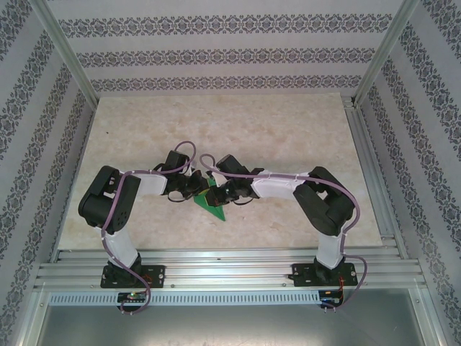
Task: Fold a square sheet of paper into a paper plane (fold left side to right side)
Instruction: Fourth fold the wing at the center of the table.
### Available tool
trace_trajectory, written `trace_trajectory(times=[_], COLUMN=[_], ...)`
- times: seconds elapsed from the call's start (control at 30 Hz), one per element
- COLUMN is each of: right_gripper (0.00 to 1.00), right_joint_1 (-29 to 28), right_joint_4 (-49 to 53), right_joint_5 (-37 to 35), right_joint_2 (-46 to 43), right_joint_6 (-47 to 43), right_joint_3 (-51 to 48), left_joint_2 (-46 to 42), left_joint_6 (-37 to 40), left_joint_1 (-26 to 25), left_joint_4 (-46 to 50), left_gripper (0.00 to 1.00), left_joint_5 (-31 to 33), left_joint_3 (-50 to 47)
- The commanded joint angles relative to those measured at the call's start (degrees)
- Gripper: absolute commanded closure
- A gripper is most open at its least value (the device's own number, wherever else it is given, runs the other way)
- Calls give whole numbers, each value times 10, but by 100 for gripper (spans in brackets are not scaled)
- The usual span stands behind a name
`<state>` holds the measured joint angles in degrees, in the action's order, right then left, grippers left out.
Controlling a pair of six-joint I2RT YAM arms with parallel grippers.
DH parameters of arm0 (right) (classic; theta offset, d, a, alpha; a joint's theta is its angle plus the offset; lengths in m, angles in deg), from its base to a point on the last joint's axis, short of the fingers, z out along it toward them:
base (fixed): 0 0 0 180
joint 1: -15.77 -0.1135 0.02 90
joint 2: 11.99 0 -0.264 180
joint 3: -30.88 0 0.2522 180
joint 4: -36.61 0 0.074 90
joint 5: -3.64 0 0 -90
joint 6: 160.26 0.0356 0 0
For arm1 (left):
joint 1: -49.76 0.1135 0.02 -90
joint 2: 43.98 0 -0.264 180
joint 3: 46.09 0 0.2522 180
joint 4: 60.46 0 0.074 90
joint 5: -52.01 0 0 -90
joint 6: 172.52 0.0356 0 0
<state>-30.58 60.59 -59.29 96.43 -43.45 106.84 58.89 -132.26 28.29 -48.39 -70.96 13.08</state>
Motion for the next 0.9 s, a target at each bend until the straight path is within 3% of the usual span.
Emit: trace_trajectory(times=[0.0,0.3,0.87], right_gripper=[94,94,94], right_joint_1=[5,11,26], right_joint_4=[-12,36,31], right_joint_5=[-6,-15,7], right_joint_2=[19,35,-41], right_joint_6=[7,-15,-12], right_joint_3=[18,4,-103], left_joint_2=[26,27,40], left_joint_6=[19,23,34], left_joint_1=[-6,-6,-6], left_joint_4=[73,82,102], left_gripper=[100,100,100], left_joint_5=[67,75,95], left_joint_3=[-12,-11,3])
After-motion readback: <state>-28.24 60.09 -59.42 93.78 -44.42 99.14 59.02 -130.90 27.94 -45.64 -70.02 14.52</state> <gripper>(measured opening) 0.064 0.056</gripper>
